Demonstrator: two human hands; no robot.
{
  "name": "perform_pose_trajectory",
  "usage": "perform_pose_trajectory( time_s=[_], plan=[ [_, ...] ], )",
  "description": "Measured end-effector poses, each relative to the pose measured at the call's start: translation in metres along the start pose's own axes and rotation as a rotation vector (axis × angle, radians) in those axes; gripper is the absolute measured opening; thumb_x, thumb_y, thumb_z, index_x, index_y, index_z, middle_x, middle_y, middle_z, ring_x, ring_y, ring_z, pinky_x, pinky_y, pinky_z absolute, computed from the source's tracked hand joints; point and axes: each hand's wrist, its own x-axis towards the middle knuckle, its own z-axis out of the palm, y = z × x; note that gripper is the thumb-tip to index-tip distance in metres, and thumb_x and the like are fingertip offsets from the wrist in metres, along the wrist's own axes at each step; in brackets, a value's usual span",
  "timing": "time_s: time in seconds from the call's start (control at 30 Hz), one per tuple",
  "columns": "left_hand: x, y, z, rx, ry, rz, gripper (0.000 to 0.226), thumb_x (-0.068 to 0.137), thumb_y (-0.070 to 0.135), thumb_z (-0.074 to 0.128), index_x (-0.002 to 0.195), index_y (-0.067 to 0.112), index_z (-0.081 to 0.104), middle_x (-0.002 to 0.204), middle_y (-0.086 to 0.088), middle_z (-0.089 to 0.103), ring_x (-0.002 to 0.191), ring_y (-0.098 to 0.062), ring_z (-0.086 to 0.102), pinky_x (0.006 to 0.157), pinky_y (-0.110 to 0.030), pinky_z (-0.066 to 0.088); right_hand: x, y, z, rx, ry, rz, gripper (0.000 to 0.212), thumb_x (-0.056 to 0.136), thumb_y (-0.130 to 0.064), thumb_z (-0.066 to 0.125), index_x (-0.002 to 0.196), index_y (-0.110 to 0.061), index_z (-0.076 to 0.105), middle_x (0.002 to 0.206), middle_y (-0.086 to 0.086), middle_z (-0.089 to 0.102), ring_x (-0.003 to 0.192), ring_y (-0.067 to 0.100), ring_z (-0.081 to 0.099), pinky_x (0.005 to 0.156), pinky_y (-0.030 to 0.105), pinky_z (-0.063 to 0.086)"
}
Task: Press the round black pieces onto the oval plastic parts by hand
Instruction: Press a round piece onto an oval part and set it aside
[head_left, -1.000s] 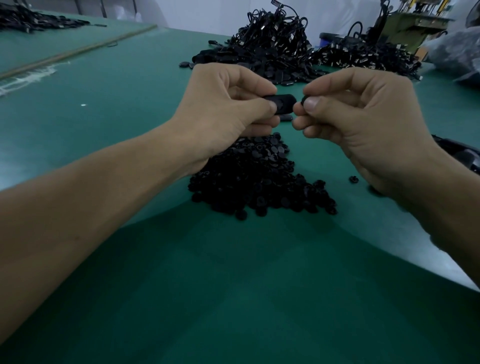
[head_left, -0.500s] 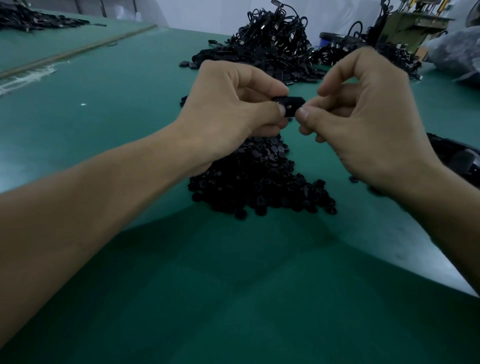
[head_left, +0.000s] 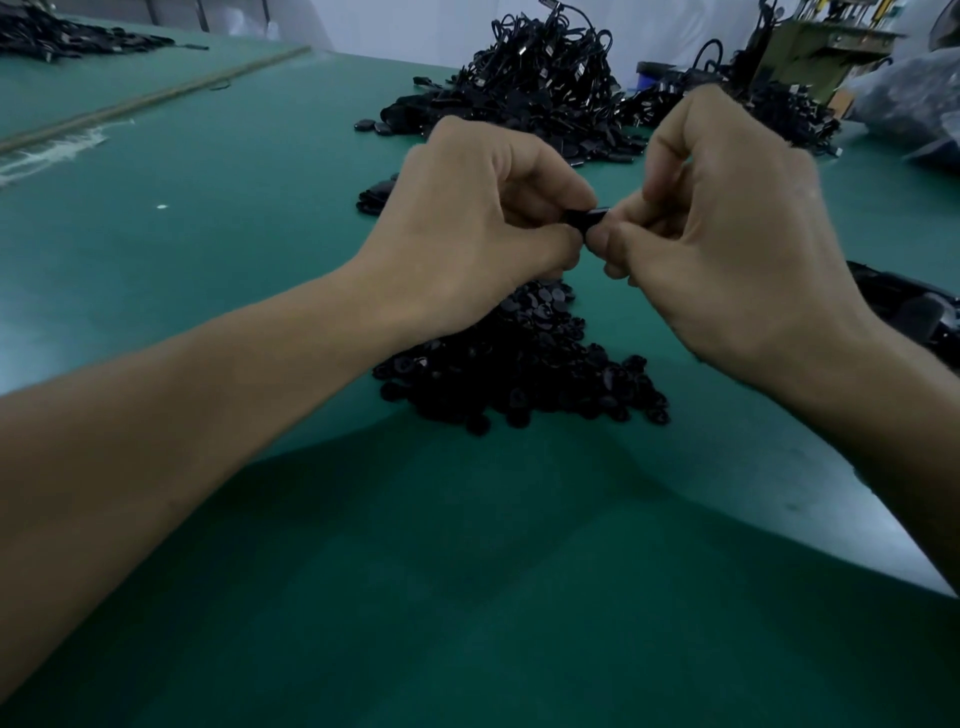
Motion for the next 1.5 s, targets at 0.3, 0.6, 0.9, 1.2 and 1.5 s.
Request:
perform_pose_trajectory(
  time_s=[0.3,0.6,0.9,1.2,1.5],
  plan=[
    [-0.003,-0.001,0.003,0.303,0.022,0.173,0.019,0.081,0.011,0.074,0.098,0.017,0.070,0.080,0.012,0.069,0.071,-0.006,0.066,0.070,-0.021,0.055,0.003,0.006,0.007,0.270,-0.047,0.186,0.036,0.088,-0.001,0.069,0.080,-0.025,0.043,0.073,0.008,0.073,0.067,0.018,0.074,0.069,0.046,0.062],
    [-0.001,-0.008,-0.002,0.465,-0.006,0.187,0.023,0.082,0.010,0.070,0.104,0.018,0.070,0.079,0.020,0.060,0.074,-0.002,0.057,0.077,-0.021,0.049,0.002,-0.003,0.002,0.576,-0.228,0.313,0.019,0.096,0.001,0.061,0.091,-0.015,0.052,0.090,0.019,0.074,0.081,0.022,0.076,0.076,0.028,0.062],
    [-0.002,-0.007,-0.003,0.456,-0.061,0.217,0.017,0.084,0.010,0.070,0.101,0.009,0.070,0.077,0.008,0.067,0.073,-0.009,0.060,0.074,-0.027,0.050,0.003,0.007,0.004,0.202,-0.233,0.118,0.025,0.093,-0.004,0.062,0.090,-0.029,0.061,0.077,-0.005,0.076,0.075,0.008,0.074,0.071,0.027,0.059],
    [0.001,-0.008,-0.006,0.122,-0.055,0.069,0.014,0.085,0.012,0.077,0.095,0.019,0.070,0.086,0.003,0.075,0.077,-0.008,0.072,0.076,-0.029,0.060,0.005,0.017,0.006,0.123,-0.051,0.029,0.011,0.088,-0.024,0.076,0.084,-0.029,0.067,0.077,-0.014,0.068,0.073,-0.001,0.065,0.070,0.015,0.051],
    [0.001,-0.006,-0.008,-0.091,-0.089,-0.048,0.018,0.083,0.003,0.078,0.095,0.013,0.070,0.085,-0.008,0.076,0.068,-0.011,0.071,0.068,-0.020,0.058,0.006,0.021,0.002,0.507,-0.164,0.156,0.010,0.088,-0.009,0.073,0.090,-0.017,0.068,0.076,0.002,0.076,0.073,0.015,0.074,0.069,0.024,0.059]
  ],
)
